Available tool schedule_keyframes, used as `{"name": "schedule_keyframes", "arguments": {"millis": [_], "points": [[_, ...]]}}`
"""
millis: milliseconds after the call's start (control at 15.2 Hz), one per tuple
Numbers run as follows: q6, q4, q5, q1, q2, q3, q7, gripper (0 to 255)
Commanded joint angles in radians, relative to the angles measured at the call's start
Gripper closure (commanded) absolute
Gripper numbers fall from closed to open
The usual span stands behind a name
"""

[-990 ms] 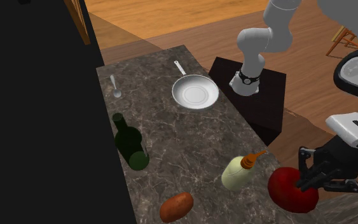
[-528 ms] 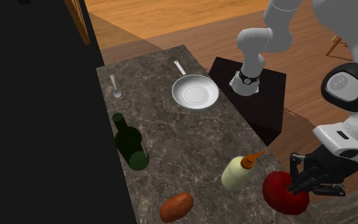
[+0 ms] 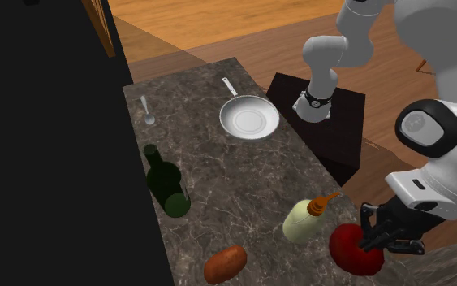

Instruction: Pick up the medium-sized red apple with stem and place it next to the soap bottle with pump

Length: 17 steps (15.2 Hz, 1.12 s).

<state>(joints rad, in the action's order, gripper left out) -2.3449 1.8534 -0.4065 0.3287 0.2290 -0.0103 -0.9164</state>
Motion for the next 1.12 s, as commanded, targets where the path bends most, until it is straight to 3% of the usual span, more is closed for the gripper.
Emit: {"name": "schedule_keyframes", "arguments": {"millis": [0, 660, 726, 1056], "points": [[-0.023, 0.011, -0.008, 0.000, 0.012, -0.002, -0.011, 255], [-0.059, 0.030, -0.022, 0.001, 0.031, -0.007, -0.029, 255], [-0.059, 0.030, -0.022, 0.001, 0.031, -0.007, -0.029, 0], [-0.059, 0.030, -0.022, 0.001, 0.031, -0.007, -0.029, 0]]}}
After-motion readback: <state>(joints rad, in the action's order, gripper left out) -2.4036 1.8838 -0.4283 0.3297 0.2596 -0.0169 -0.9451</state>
